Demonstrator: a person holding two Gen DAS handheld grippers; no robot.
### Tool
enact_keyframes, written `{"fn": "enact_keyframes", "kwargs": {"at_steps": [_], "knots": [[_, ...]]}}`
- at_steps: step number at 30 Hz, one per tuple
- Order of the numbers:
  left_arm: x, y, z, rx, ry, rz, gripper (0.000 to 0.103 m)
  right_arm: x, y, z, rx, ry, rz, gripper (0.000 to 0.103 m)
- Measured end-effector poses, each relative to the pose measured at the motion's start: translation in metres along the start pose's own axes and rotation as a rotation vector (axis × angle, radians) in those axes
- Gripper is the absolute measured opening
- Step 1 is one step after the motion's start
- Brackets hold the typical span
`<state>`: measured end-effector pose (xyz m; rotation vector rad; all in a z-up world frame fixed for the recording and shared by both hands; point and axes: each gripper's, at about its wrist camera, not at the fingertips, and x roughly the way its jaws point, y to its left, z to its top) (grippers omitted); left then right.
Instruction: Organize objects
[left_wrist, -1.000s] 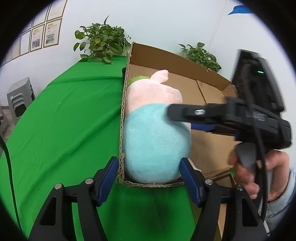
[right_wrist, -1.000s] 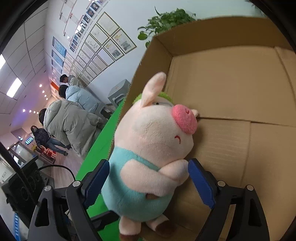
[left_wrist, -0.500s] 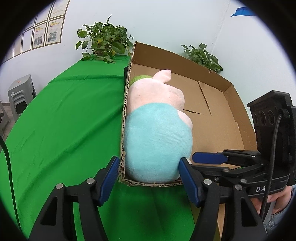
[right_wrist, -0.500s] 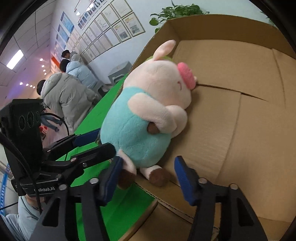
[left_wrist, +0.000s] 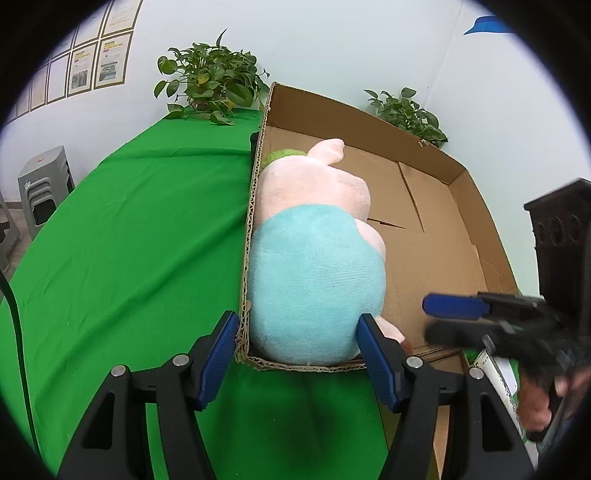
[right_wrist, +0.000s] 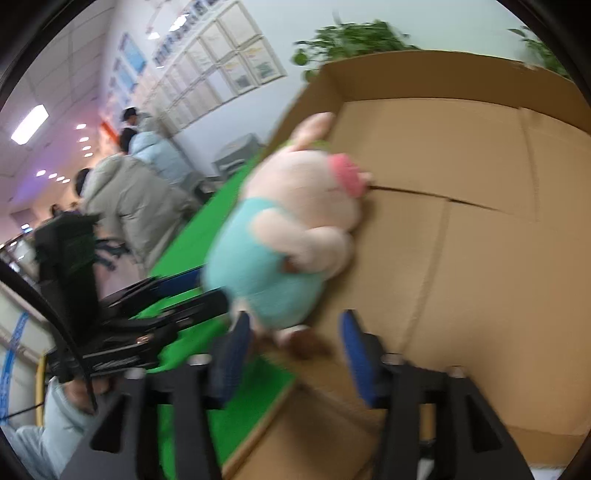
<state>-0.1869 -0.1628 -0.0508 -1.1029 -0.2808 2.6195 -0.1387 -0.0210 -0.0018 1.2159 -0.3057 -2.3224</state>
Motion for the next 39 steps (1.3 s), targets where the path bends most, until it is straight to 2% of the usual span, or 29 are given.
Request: {"fn": "enact_keyframes", "kwargs": {"at_steps": [3, 6, 8, 10, 12, 18, 20, 21, 22, 24, 25, 26, 29, 31, 35, 39], "knots": [[0.0, 0.001, 0.0, -0.002, 0.003, -0.003, 0.065, 0.008, 0.019, -0.009, -0.058, 0.035, 0.001, 0.064], [0.0, 0.002, -0.001, -0.001, 0.006, -0.004, 0.065, 0.018, 0.019, -0.015, -0.051, 0.085, -0.036, 0.04], [-0.001, 0.003, -0.001, 0.0, 0.008, -0.005, 0.065, 0.014, 0.016, -0.014, -0.037, 0.072, -0.02, 0.035], [-0.001, 0.003, -0.001, -0.002, 0.008, -0.007, 0.065, 0.006, 0.016, -0.013, -0.039, 0.056, -0.016, 0.018], [-0.001, 0.004, -0.002, 0.001, 0.008, -0.007, 0.065, -0.002, 0.015, -0.011, -0.049, 0.046, -0.043, 0.015], [-0.005, 0.001, -0.006, 0.007, -0.006, 0.009, 0.065, -0.001, 0.005, -0.004, -0.012, 0.066, -0.07, 0.016], [-0.012, -0.002, -0.008, 0.012, -0.028, 0.031, 0.065, -0.008, 0.003, -0.003, 0.006, 0.042, -0.071, 0.022], [-0.018, -0.004, -0.008, 0.022, -0.048, 0.048, 0.065, -0.013, 0.0, -0.003, 0.019, 0.025, -0.085, 0.041], [-0.028, -0.009, -0.009, 0.044, -0.088, 0.074, 0.065, -0.015, -0.005, -0.003, 0.03, 0.001, -0.108, 0.07], [-0.047, -0.021, -0.009, 0.088, -0.161, 0.118, 0.069, -0.042, -0.009, -0.005, 0.058, -0.081, -0.179, 0.103], [-0.055, -0.027, -0.009, 0.11, -0.188, 0.142, 0.081, -0.057, -0.011, -0.008, 0.066, -0.131, -0.216, 0.103], [-0.067, -0.038, -0.01, 0.139, -0.236, 0.177, 0.087, -0.072, -0.011, -0.012, 0.07, -0.172, -0.255, 0.103], [-0.085, -0.062, -0.011, 0.213, -0.307, 0.184, 0.089, -0.113, -0.012, -0.028, 0.1, -0.258, -0.354, 0.103], [-0.089, -0.077, -0.008, 0.245, -0.307, 0.176, 0.089, -0.137, -0.015, -0.04, 0.117, -0.277, -0.371, 0.103], [-0.088, -0.099, -0.005, 0.245, -0.287, 0.157, 0.089, -0.168, -0.01, -0.065, 0.129, -0.303, -0.436, 0.103], [-0.09, -0.115, -0.011, 0.243, -0.299, 0.151, 0.089, -0.177, 0.005, -0.085, 0.114, -0.309, -0.443, 0.103]]}}
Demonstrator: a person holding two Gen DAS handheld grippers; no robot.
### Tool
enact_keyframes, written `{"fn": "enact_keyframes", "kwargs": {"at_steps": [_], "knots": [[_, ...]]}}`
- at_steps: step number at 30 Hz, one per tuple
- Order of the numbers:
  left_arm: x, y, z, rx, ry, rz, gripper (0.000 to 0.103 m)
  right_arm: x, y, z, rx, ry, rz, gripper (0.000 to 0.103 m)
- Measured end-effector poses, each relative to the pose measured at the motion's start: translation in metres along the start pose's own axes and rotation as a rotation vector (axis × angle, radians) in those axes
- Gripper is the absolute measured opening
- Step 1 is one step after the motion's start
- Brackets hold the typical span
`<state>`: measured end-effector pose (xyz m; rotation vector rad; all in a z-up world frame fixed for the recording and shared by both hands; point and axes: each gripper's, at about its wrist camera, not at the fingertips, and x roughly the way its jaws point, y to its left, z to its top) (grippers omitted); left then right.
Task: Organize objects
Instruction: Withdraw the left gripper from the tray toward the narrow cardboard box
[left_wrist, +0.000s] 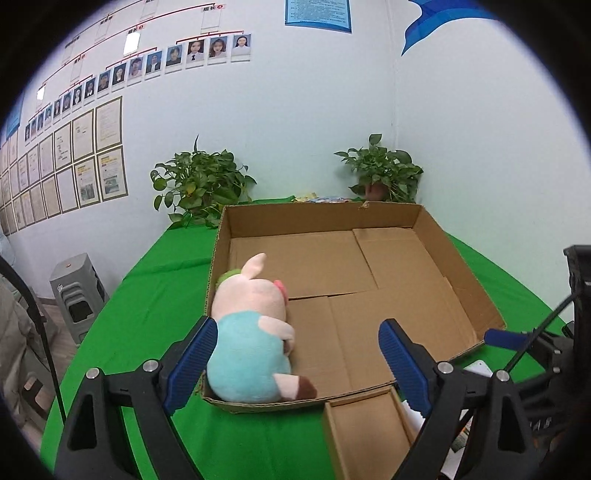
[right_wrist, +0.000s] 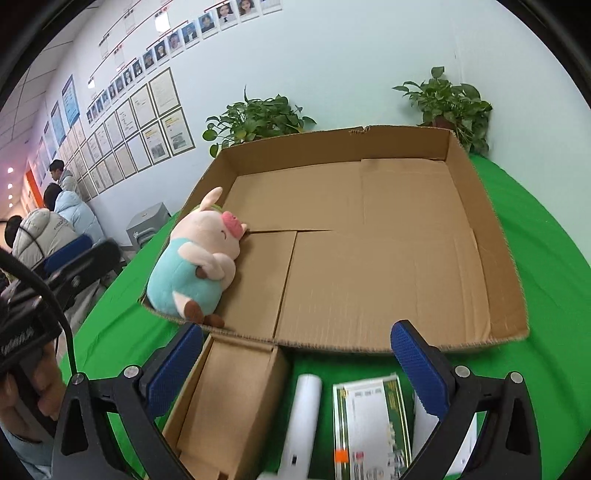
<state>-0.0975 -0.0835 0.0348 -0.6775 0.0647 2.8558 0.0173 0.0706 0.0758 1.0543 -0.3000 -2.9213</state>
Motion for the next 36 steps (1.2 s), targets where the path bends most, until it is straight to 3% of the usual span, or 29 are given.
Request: {"fn": "enact_keyframes", "kwargs": {"at_steps": [6, 8, 10, 11, 12, 13, 14, 16, 17, 18, 20, 21, 22, 23, 25, 29, 33, 36], "knots": [[-0.01, -0.012, -0.005, -0.019, 0.001, -0.009, 0.089, -0.007, 0.002, -0.023, 0.006, -0.019, -0.017, 0.102], [-0.015, -0.017, -0.007, -0.019, 0.001, -0.023, 0.089, -0.016, 0.001, -0.028, 0.001, -0.037, -0.012, 0.095], [-0.019, -0.022, -0.01, -0.013, 0.0, -0.027, 0.088, -0.025, 0.0, -0.034, -0.011, -0.053, -0.024, 0.064], [-0.022, -0.026, -0.012, -0.011, -0.001, -0.03, 0.084, -0.029, -0.001, -0.037, -0.017, -0.057, -0.03, 0.053], [-0.025, -0.028, -0.014, -0.011, -0.003, -0.039, 0.081, -0.032, -0.003, -0.04, -0.019, -0.059, -0.031, 0.035], [-0.027, -0.029, -0.016, -0.014, -0.001, -0.054, 0.068, -0.034, -0.005, -0.043, -0.018, -0.061, -0.033, 0.025], [-0.03, -0.03, -0.019, -0.022, 0.007, -0.078, 0.04, -0.036, -0.006, -0.047, -0.016, -0.064, -0.034, 0.024], [-0.03, -0.034, -0.024, -0.017, 0.038, -0.077, 0.003, -0.045, -0.009, -0.055, -0.018, -0.08, -0.036, 0.024], [-0.032, -0.036, -0.028, -0.009, 0.05, -0.063, 0.003, -0.048, -0.01, -0.058, -0.023, -0.084, -0.036, 0.024], [-0.034, -0.037, -0.03, -0.008, 0.049, -0.065, 0.003, -0.051, -0.012, -0.06, -0.025, -0.089, -0.037, 0.026], [-0.04, -0.037, -0.037, -0.025, 0.046, -0.063, 0.008, -0.057, -0.013, -0.065, -0.031, -0.097, -0.025, 0.058], [-0.041, -0.037, -0.039, -0.027, 0.055, -0.054, 0.015, -0.059, -0.014, -0.068, -0.041, -0.102, -0.005, 0.096], [-0.042, -0.036, -0.041, -0.027, 0.067, -0.05, 0.04, -0.064, -0.013, -0.073, -0.047, -0.122, 0.011, 0.102], [-0.044, -0.034, -0.044, -0.039, 0.069, -0.055, 0.066, -0.067, -0.013, -0.077, -0.057, -0.141, 0.019, 0.103], [-0.048, -0.027, -0.05, -0.073, 0.06, -0.045, 0.08, -0.071, -0.013, -0.083, -0.077, -0.149, 0.021, 0.103], [-0.047, -0.021, -0.061, -0.061, 0.107, -0.032, 0.08, -0.071, -0.016, -0.101, -0.077, -0.106, 0.08, 0.103], [-0.046, -0.014, -0.078, -0.072, 0.185, -0.134, 0.08, -0.071, -0.014, -0.126, -0.097, -0.047, 0.201, 0.102], [-0.045, 0.001, -0.09, -0.143, 0.247, -0.243, 0.08, -0.075, -0.009, -0.147, -0.133, -0.005, 0.27, 0.101]]}}
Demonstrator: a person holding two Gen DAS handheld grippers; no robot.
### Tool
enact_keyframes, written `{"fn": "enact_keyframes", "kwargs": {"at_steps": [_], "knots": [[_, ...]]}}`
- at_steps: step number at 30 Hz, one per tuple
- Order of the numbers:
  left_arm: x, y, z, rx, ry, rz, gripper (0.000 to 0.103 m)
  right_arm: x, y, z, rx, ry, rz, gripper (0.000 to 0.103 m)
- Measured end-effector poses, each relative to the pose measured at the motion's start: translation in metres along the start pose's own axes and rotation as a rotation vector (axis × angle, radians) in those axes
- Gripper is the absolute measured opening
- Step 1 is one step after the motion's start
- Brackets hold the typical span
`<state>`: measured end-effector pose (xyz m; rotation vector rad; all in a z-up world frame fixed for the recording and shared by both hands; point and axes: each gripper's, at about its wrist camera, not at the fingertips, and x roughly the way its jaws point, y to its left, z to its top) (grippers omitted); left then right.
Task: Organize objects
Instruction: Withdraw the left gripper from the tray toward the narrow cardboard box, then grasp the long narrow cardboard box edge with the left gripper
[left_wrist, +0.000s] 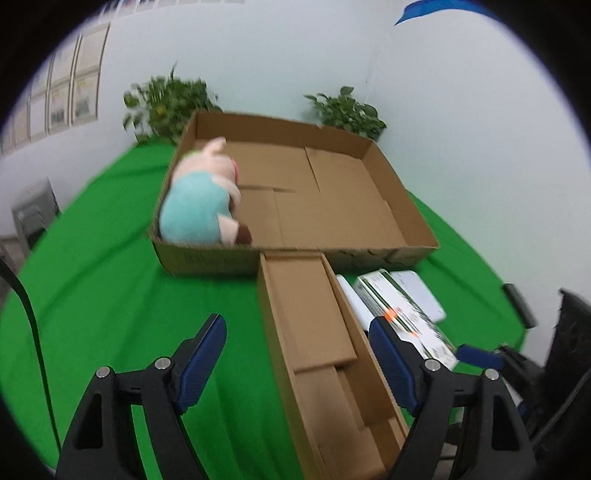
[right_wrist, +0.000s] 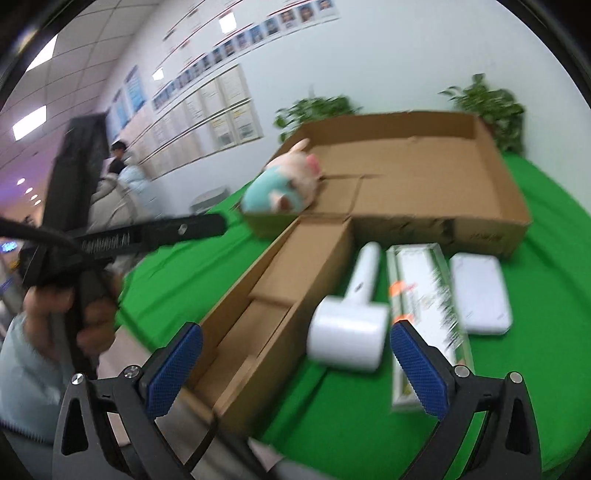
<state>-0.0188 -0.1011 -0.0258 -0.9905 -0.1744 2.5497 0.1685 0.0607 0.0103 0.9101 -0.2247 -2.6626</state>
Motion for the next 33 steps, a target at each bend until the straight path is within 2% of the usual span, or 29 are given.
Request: {"fn": "enact_keyframes", "kwargs": {"at_steps": [2, 4, 7, 10, 12, 14, 18, 23, 25, 29, 33], "knots": [[0.003, 0.012, -0.006, -0.038, 0.038, -0.039, 0.078, -0.005, 0.0, -0.009, -0.007, 0.005, 0.021, 0.098], [0.005, 0.023, -0.011, -0.075, 0.074, -0.064, 0.071, -0.012, -0.006, -0.015, -0.003, 0.004, 0.013, 0.097], [-0.003, 0.035, -0.017, -0.12, 0.081, -0.122, 0.07, -0.03, -0.02, -0.021, 0.014, -0.006, 0.004, 0.096], [-0.005, 0.031, -0.022, -0.096, 0.099, -0.152, 0.07, -0.043, -0.028, -0.019, 0.013, -0.013, 0.02, 0.096], [0.002, 0.024, -0.027, -0.07, 0.125, -0.172, 0.07, -0.038, -0.024, -0.018, 0.006, 0.005, 0.038, 0.096], [0.014, 0.016, -0.031, -0.053, 0.16, -0.173, 0.06, -0.025, -0.019, -0.014, 0.01, 0.017, 0.047, 0.095], [0.031, 0.011, -0.036, -0.053, 0.209, -0.167, 0.047, 0.004, -0.007, -0.005, 0.017, 0.05, 0.01, 0.083], [0.038, 0.014, -0.046, -0.065, 0.248, -0.138, 0.024, 0.035, -0.012, 0.008, 0.118, 0.124, -0.009, 0.077], [0.035, 0.017, -0.048, -0.074, 0.25, -0.131, 0.017, 0.039, -0.006, 0.011, 0.092, 0.13, -0.031, 0.074], [0.029, 0.019, -0.053, -0.082, 0.251, -0.138, 0.017, 0.049, 0.01, 0.013, 0.017, 0.132, -0.083, 0.067], [0.022, 0.017, -0.056, -0.089, 0.258, -0.14, 0.016, 0.055, 0.019, 0.014, -0.011, 0.145, -0.097, 0.045]]}}
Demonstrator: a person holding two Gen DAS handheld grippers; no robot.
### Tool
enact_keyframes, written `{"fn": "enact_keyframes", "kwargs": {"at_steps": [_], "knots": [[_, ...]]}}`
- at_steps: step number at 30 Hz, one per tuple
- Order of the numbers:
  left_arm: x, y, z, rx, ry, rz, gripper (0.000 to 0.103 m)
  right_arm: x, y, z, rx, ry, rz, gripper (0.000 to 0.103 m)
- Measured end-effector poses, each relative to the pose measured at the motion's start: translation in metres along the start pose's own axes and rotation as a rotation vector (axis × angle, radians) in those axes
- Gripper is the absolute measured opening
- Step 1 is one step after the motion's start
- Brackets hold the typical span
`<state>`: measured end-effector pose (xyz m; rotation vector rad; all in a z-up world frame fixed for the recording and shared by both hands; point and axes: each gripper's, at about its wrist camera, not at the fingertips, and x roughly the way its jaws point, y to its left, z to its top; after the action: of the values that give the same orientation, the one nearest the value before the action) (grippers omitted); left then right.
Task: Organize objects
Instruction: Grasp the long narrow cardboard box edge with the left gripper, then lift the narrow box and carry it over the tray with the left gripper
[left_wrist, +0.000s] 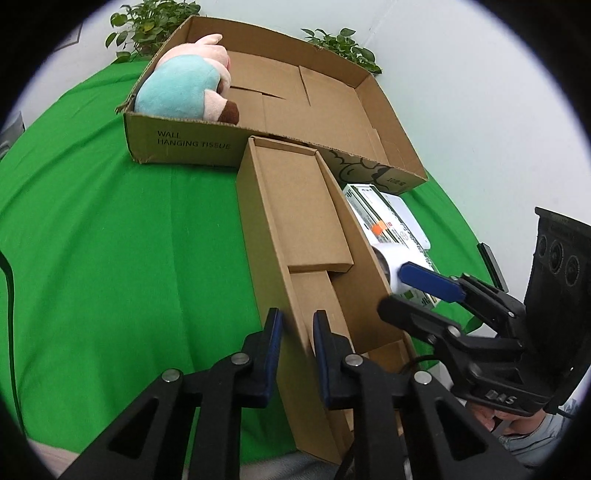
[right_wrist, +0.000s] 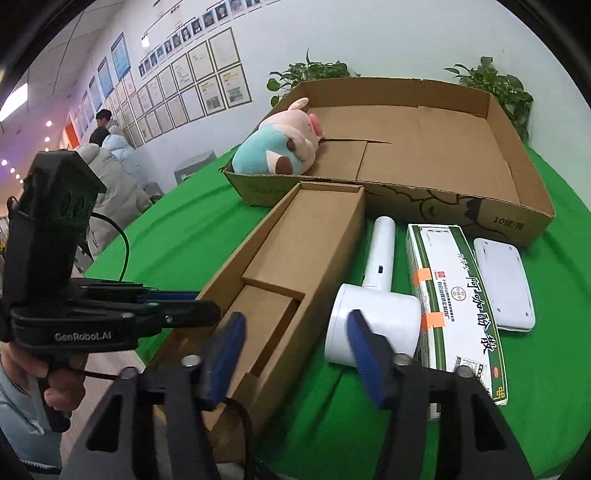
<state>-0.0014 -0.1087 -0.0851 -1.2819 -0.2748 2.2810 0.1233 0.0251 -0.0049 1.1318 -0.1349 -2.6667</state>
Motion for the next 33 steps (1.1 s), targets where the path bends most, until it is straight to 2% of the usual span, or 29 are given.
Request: {"fn": "enact_keyframes", "kwargs": {"at_steps": [1, 3, 8, 13, 17, 20, 25, 33], "knots": [[-0.002, 0.0, -0.003, -0.008, 0.001, -0.007, 0.015, 0.001, 0.002, 0.0, 0.001, 0.01, 0.001, 0.038], [-0.006, 0.0, -0.009, -0.016, 0.004, -0.015, 0.015, 0.006, 0.003, -0.001, 0.003, 0.045, 0.012, 0.033], [-0.014, -0.005, -0.03, -0.046, 0.01, -0.035, 0.015, 0.011, 0.01, -0.02, 0.023, 0.127, 0.062, 0.033], [-0.015, -0.006, -0.033, -0.067, -0.002, -0.019, 0.015, 0.016, 0.011, -0.02, 0.028, 0.143, 0.042, 0.029], [-0.015, -0.011, -0.034, -0.036, -0.008, -0.009, 0.015, 0.019, 0.011, -0.018, 0.025, 0.145, 0.023, 0.024], [-0.023, -0.017, -0.033, 0.001, -0.038, 0.003, 0.015, 0.013, 0.012, -0.016, 0.017, 0.105, 0.004, 0.021], [-0.04, -0.041, -0.018, 0.11, -0.133, 0.041, 0.015, -0.014, 0.013, 0.0, 0.004, -0.036, -0.026, 0.018], [-0.058, -0.076, 0.029, 0.256, -0.279, 0.062, 0.015, -0.053, -0.001, 0.041, -0.003, -0.233, -0.073, 0.015]]}}
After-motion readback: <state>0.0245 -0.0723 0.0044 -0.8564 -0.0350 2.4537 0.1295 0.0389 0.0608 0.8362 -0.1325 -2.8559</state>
